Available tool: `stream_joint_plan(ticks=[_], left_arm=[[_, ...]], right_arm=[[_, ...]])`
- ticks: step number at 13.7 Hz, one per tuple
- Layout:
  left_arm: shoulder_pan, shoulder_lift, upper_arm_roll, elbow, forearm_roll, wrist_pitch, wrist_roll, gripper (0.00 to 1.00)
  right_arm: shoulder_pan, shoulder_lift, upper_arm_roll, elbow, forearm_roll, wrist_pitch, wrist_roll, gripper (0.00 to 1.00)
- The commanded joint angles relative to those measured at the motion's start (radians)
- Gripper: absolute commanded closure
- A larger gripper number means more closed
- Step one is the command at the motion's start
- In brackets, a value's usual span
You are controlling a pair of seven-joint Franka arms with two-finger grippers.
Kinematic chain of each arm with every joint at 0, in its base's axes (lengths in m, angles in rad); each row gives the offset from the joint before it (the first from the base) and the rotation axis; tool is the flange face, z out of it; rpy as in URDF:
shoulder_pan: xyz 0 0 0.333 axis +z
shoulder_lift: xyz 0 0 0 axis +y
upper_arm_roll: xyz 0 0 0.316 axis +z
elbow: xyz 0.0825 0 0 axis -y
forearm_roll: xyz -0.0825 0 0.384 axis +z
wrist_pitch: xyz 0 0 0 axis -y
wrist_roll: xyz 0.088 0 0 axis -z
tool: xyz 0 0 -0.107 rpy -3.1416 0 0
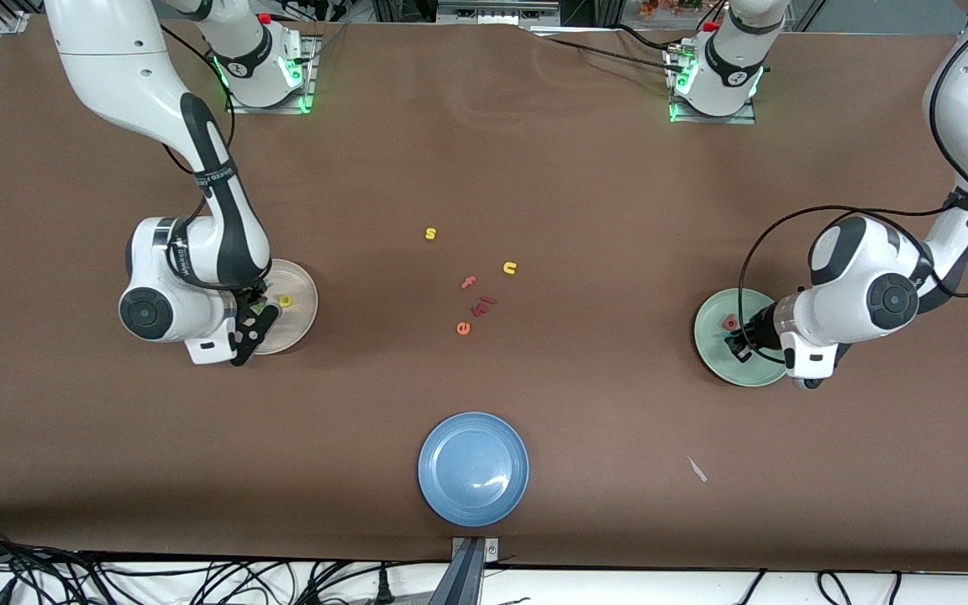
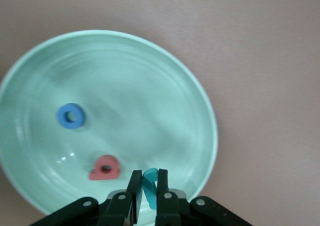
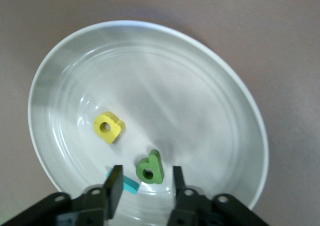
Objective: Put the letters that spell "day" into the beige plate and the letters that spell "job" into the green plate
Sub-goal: 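Drop the cyan J on the green plate while the right gripper drops green p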
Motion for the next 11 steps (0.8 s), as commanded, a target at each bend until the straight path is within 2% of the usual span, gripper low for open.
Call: stream_joint_plan(ticks=[1, 4, 5, 8, 10, 11], left_arm=[[-0.046, -0.008, 0.039, 0.011, 0.033, 0.024, -0.029, 0.01], [-0.033, -0.053, 0.035, 0.026, 0.049, 0.007, 0.072, 0.00], [-0.030, -0.094, 0.031, 0.034, 0.049, -0.030, 0.126, 0.01], [-0.037, -0.133, 0.019, 0.130, 0.051, -0.287, 0.387, 0.01], [-0.036, -0.197, 0.009, 0.206, 0.031, -0.445, 0.576, 0.01], [-0.028, -0.227, -0.018, 0.242, 0.014, -0.503, 0.645, 0.01]], right_arm=[[0.005, -0.062, 0.003, 0.010, 0.017, -0.038, 0.145, 0.00], [0.014, -0.110, 0.008, 0.056, 0.014, -0.059, 0.330, 0.00], [0.018, -0.120, 0.008, 0.073, 0.008, -0.059, 0.360, 0.00], [0.021, -0.128, 0.006, 0.163, 0.003, -0.122, 0.423, 0.00], [0.024, -0.128, 0.003, 0.290, -0.004, -0.298, 0.484, 0.00], [0.033, -0.134, 0.000, 0.329, -0.032, -0.355, 0.519, 0.00]])
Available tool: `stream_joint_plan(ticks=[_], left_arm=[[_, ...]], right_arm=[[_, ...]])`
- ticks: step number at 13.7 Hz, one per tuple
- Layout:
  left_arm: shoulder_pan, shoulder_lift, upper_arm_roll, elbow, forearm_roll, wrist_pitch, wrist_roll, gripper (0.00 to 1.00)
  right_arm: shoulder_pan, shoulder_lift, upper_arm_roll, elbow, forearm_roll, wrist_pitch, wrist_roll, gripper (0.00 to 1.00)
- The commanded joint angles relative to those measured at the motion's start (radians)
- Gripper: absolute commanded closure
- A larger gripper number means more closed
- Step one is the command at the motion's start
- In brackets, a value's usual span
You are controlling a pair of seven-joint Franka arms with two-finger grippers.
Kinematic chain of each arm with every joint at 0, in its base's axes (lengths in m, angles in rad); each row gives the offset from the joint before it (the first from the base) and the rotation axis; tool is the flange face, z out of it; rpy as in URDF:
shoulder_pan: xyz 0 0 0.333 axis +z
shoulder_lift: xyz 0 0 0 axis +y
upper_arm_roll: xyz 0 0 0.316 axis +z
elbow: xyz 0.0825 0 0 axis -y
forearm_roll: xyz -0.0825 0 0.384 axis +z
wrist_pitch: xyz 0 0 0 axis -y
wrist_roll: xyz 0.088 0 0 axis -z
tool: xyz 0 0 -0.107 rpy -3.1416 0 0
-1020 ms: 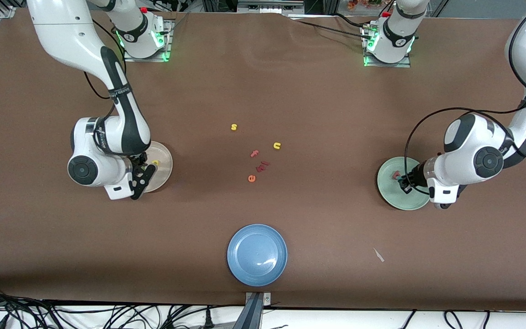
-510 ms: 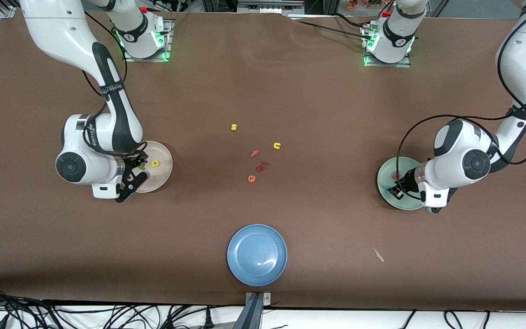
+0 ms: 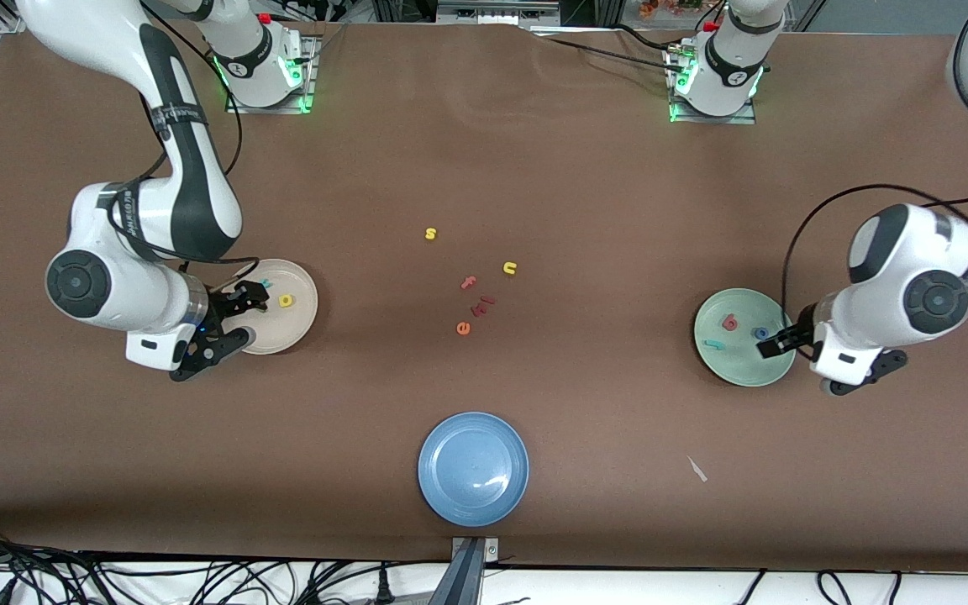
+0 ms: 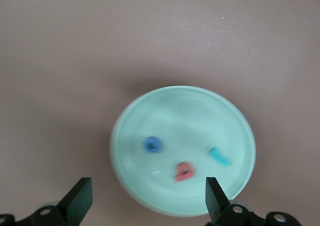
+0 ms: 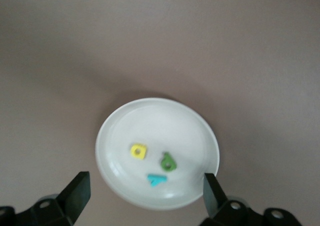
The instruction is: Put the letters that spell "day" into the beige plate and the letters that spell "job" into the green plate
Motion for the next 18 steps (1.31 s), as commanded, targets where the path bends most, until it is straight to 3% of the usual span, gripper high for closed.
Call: stream_joint_plan(ticks=[1, 5, 8, 10, 12, 15, 18], left_arm=[[0.005, -0.091, -0.033, 0.107, -0.033, -0.162, 0.182, 0.01], [0.004, -0.097, -0.039, 0.305, -0.211, -0.266, 0.197, 0.01], [-0.001, -0.115, -0.037, 0.313, -0.212, -0.276, 0.264, 0.01], [-0.013, -0.115, -0.041, 0.315, -0.220, -0.277, 0.266, 0.00], [-0.030, -0.129, -0.037, 0.315, -0.225, -0.289, 0.240, 0.00], [-0.029, -0.131, -0.036, 0.315, -0.217, -0.293, 0.236, 0.00], [-0.027, -0.129, -0.037, 0.315, -0.223, -0.293, 0.244, 0.00]], right_arm=[[0.010, -0.047, 0.001, 0.102, -0.081, -0.139, 0.101, 0.00], [-0.025, -0.196, 0.047, 0.037, -0.141, -0.188, 0.122, 0.00], [-0.166, -0.325, 0.185, -0.055, -0.172, -0.188, 0.235, 0.00], [-0.255, -0.400, 0.271, -0.084, -0.222, -0.199, 0.448, 0.00], [-0.335, -0.448, 0.283, -0.109, -0.209, -0.185, 0.515, 0.00], [-0.372, -0.482, 0.285, -0.165, -0.075, -0.085, 0.468, 0.00], [-0.367, -0.491, 0.282, -0.173, -0.087, -0.073, 0.428, 0.00]])
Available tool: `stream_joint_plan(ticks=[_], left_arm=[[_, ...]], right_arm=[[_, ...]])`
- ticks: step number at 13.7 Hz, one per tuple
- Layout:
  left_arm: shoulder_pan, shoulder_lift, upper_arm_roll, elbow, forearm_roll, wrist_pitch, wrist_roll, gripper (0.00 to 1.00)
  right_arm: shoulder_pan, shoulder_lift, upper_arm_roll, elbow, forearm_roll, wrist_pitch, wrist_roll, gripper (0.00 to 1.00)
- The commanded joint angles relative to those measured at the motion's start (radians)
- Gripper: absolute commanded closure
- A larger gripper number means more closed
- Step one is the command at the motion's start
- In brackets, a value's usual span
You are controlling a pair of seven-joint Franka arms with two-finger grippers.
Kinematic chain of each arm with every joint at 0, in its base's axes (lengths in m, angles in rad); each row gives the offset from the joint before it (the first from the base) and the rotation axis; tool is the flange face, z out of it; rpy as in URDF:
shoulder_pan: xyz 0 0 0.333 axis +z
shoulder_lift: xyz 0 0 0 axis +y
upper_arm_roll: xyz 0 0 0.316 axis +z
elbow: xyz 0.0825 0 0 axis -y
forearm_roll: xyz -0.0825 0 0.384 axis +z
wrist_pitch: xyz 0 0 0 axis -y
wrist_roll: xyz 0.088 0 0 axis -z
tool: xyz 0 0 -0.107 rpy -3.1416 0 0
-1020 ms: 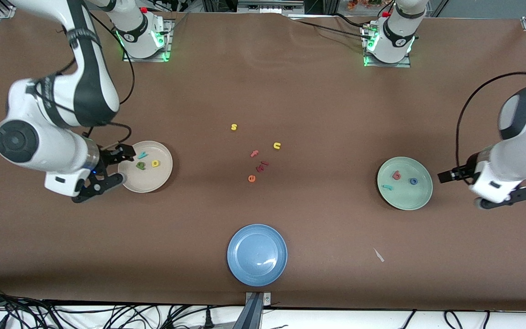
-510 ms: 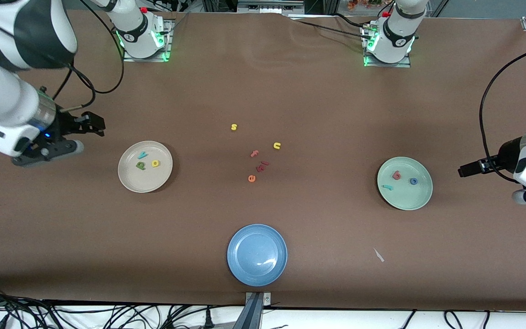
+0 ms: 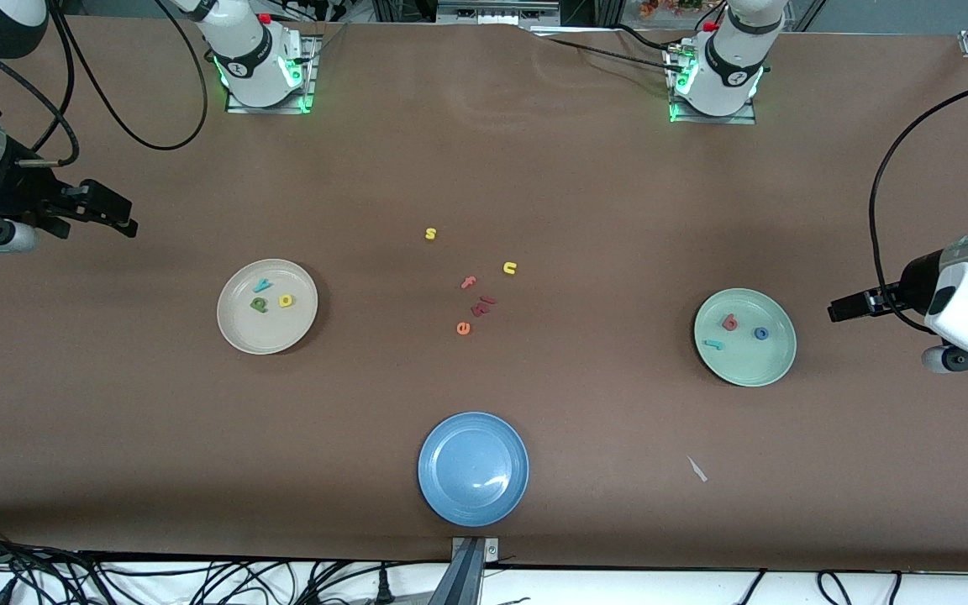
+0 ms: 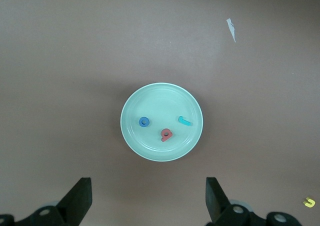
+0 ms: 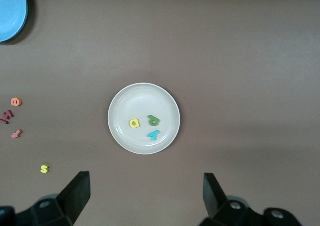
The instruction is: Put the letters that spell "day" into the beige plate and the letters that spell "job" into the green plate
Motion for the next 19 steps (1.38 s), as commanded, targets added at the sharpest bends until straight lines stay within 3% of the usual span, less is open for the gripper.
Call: stream_joint_plan(ticks=[1, 3, 6, 8, 10, 11, 15, 19], left_arm=[[-0.002, -0.012, 0.005, 0.009, -0.024, -0.020, 0.013, 0.00], [-0.066, -0.016, 0.043, 0.009, -0.016, -0.025, 0.018, 0.00], [-0.226, -0.019, 0.260, 0.091, -0.077, -0.048, 0.186, 0.00], [-0.348, -0.059, 0.456, 0.101, -0.184, -0.048, 0.266, 0.00], [-0.557, -0.104, 0.734, 0.087, -0.272, -0.047, 0.324, 0.00], [-0.611, -0.110, 0.808, 0.084, -0.304, -0.045, 0.362, 0.00], [-0.611, -0.128, 0.821, 0.050, -0.325, -0.027, 0.487, 0.00], [-0.613, -0.150, 0.816, 0.012, -0.325, 0.012, 0.492, 0.00]], right_arm=[[-0.010, -0.039, 0.016, -0.039, 0.012, 0.010, -0.018, 0.00], [-0.009, -0.042, 0.015, -0.034, 0.008, -0.026, -0.018, 0.00], [-0.004, -0.039, 0.016, -0.030, -0.024, -0.021, -0.018, 0.00], [-0.004, -0.042, 0.016, -0.031, -0.025, -0.021, -0.018, 0.00], [0.009, -0.042, 0.016, -0.031, -0.036, -0.018, -0.018, 0.00], [0.009, -0.040, 0.018, -0.030, -0.036, -0.020, -0.018, 0.00], [0.011, -0.035, 0.018, -0.024, -0.056, -0.026, -0.026, 0.00], [0.013, -0.034, 0.022, -0.022, -0.058, -0.026, -0.031, 0.00]])
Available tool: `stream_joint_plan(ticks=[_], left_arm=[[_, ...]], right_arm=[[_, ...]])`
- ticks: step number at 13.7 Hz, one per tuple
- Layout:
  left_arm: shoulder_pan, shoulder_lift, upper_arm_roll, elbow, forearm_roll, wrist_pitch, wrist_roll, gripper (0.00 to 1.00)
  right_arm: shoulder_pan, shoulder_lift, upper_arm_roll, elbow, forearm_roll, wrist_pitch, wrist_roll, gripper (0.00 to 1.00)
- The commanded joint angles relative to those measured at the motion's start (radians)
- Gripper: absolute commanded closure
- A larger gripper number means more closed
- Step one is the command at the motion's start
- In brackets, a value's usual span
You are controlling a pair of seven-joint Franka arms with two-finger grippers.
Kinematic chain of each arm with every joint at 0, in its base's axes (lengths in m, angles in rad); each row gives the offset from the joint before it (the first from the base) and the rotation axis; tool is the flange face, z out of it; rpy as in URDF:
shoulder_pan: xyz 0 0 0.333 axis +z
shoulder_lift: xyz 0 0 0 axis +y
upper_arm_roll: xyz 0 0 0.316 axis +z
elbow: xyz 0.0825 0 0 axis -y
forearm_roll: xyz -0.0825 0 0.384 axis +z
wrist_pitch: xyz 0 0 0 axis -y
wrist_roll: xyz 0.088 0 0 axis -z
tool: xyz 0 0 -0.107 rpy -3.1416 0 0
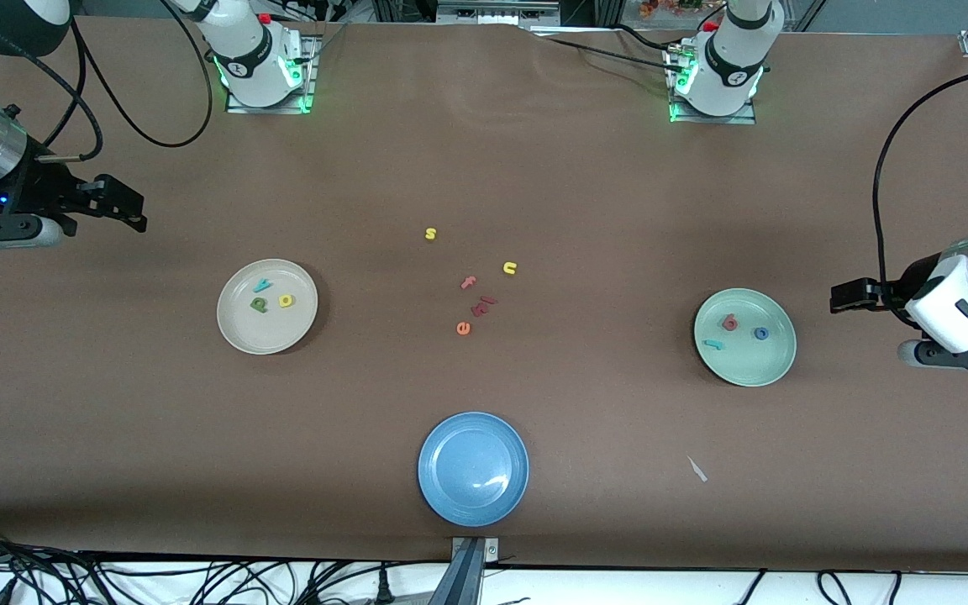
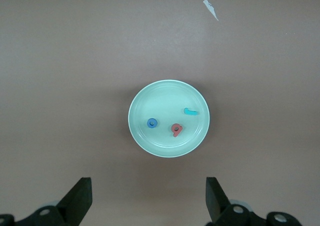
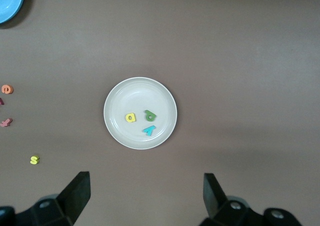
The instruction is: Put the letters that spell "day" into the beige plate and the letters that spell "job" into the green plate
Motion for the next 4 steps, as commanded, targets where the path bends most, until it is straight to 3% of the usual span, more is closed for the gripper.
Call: stream_joint_plan(ticks=[1, 4], left_arm=[[-0.005, -0.043, 0.009, -0.048, -0.031, 0.019, 0.034, 0.00], [-0.003, -0.043, 0.008, -0.047, -0.030, 0.004, 0.034, 0.00]], right_arm=[[0.002, -0.022, 0.003, -0.017, -0.016, -0.004, -0.011, 0.00], [0.005, -0.019, 0.003, -0.017, -0.018, 0.003, -0.011, 0.00]])
